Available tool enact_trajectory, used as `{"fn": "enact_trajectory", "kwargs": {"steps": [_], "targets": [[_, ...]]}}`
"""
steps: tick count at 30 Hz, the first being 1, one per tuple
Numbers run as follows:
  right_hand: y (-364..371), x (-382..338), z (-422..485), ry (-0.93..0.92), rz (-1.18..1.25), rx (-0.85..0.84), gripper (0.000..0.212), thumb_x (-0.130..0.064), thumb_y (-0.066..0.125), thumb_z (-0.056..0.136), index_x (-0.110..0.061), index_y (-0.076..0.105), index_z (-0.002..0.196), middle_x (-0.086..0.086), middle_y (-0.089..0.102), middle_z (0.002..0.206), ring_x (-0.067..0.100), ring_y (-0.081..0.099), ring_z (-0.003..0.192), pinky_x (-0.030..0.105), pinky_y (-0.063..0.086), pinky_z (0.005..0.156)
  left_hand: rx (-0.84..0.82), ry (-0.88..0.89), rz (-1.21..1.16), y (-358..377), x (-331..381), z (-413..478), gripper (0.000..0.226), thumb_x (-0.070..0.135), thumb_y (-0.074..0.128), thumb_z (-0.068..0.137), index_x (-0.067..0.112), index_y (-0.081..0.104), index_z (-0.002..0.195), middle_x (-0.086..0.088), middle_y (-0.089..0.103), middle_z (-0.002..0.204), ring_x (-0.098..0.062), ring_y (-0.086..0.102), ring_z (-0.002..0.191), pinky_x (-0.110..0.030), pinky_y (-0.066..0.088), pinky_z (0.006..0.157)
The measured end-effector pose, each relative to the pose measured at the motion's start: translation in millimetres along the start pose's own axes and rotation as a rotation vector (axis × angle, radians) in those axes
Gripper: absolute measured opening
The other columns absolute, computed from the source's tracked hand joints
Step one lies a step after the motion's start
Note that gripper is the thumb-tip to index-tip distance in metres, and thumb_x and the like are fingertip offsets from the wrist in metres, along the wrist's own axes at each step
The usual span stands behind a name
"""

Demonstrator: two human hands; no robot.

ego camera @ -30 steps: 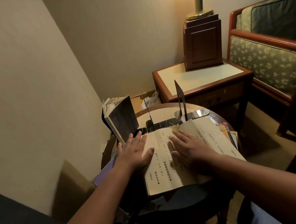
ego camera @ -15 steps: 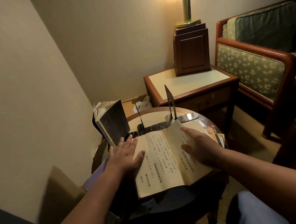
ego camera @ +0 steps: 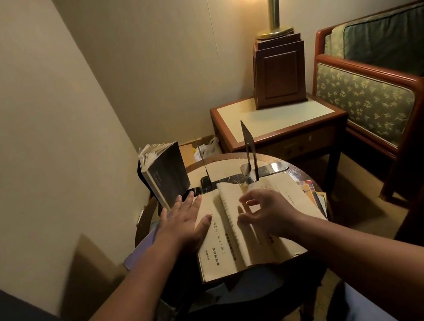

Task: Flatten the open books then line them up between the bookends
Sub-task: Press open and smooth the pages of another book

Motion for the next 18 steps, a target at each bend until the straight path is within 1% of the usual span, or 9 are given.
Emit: {"fn": "enact_trajectory", "kwargs": {"steps": [2, 4, 7, 10, 11, 12, 14, 16, 18], "targets": [[8.9, -2.2, -0.3, -0.046, -0.14, 0.006, 0.043, -0.031, 0.076, 0.085, -0.021, 0.062, 0.124, -0.005, 0.058, 0.128, 0.014, 0.056, 0.116, 0.02, 0.046, 0.084, 0.003, -0.005, -0.01, 0.2, -0.6, 0.2, 0.117, 0.092, -0.022, 0.055, 0.035, -0.004, 0.156, 0.01, -0.009, 0.164, -0.019, -0.01, 0.151, -0.057, -0.005, 0.117], [15.1, -6.3, -1.2, -0.085, -0.202, 0.027, 0.039, -0.032, 0.075, 0.085, -0.02, 0.063, 0.12, -0.002, 0.056, 0.13, 0.017, 0.055, 0.117, 0.02, 0.043, 0.085, 0.008, -0.01, -0.016, 0.0, 0.3, 0.5, 0.119, 0.092, -0.023, 0.053, 0.035, -0.004, 0.156, 0.009, -0.009, 0.164, -0.02, -0.009, 0.151, -0.057, -0.005, 0.117], [16.6, -8.6, -0.9, -0.054, -0.196, 0.061, 0.044, -0.035, 0.076, 0.084, -0.019, 0.062, 0.122, 0.002, 0.058, 0.129, 0.017, 0.056, 0.111, 0.026, 0.05, 0.087, 0.014, -0.015, -0.013, 1.5, 0.3, 1.8, 0.12, 0.092, -0.024, 0.052, 0.035, -0.004, 0.156, 0.009, -0.01, 0.164, -0.02, -0.01, 0.151, -0.058, -0.005, 0.117], [11.8, -9.3, 1.8, 0.055, -0.029, 0.074, 0.054, -0.036, 0.079, 0.081, -0.018, 0.057, 0.127, 0.0, 0.057, 0.126, 0.017, 0.059, 0.104, 0.031, 0.055, 0.082, 0.019, -0.01, -0.028, 1.0, 0.1, 1.5, 0.118, 0.093, -0.022, 0.054, 0.035, -0.004, 0.156, 0.009, -0.009, 0.164, -0.02, -0.009, 0.151, -0.058, -0.004, 0.117], [10.2, -9.7, 3.0, 0.083, 0.038, 0.085, 0.058, -0.035, 0.08, 0.08, -0.018, 0.055, 0.129, -0.001, 0.056, 0.126, 0.019, 0.06, 0.103, 0.032, 0.057, 0.08, 0.021, -0.008, -0.034, 0.1, 0.5, 0.2, 0.114, 0.092, -0.018, 0.059, 0.035, -0.004, 0.155, 0.009, -0.009, 0.164, -0.02, -0.008, 0.151, -0.058, -0.004, 0.117], [8.5, -10.1, 4.6, 0.107, 0.11, 0.103, 0.063, -0.033, 0.082, 0.078, -0.017, 0.052, 0.132, -0.001, 0.055, 0.126, 0.021, 0.061, 0.104, 0.035, 0.058, 0.08, 0.028, -0.005, -0.042, -0.9, 1.4, -0.8, 0.104, 0.09, -0.01, 0.067, 0.036, -0.004, 0.155, 0.009, -0.008, 0.165, -0.02, -0.007, 0.152, -0.058, -0.004, 0.117], [5.6, -11.9, 8.1, 0.161, 0.31, 0.144, 0.072, -0.024, 0.083, 0.077, -0.018, 0.042, 0.136, 0.003, 0.057, 0.126, 0.025, 0.062, 0.107, 0.04, 0.059, 0.082, 0.058, -0.003, -0.083, -2.5, 3.3, -3.4, 0.085, 0.078, 0.01, 0.082, 0.037, -0.004, 0.155, 0.009, -0.004, 0.165, -0.02, -0.004, 0.152, -0.058, -0.003, 0.117], [4.0, -15.1, 10.2, 0.211, 0.485, 0.16, 0.077, -0.018, 0.082, 0.077, -0.021, 0.035, 0.138, 0.008, 0.057, 0.121, 0.027, 0.061, 0.106, 0.038, 0.058, 0.077, 0.103, 0.002, -0.112, -3.1, 3.6, -5.7, 0.08, 0.071, 0.019, 0.085, 0.039, -0.004, 0.155, 0.009, -0.001, 0.165, -0.02, -0.001, 0.152, -0.058, -0.003, 0.117], [5.0, -18.1, 10.7, 0.245, 0.59, 0.141, 0.078, -0.019, 0.082, 0.077, -0.025, 0.033, 0.138, 0.01, 0.058, 0.119, 0.027, 0.061, 0.103, 0.037, 0.055, 0.073, 0.14, 0.006, -0.129, -3.4, 3.1, -8.4, 0.079, 0.068, 0.023, 0.086, 0.039, -0.005, 0.154, 0.009, 0.002, 0.165, -0.02, 0.002, 0.152, -0.058, -0.001, 0.117]]}}
Point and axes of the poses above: each hand's wrist, its own z-axis towards the middle knuckle, its own y-axis out of the palm, x = y × z, the point moved 1 cm from there along z, towards the middle knuckle
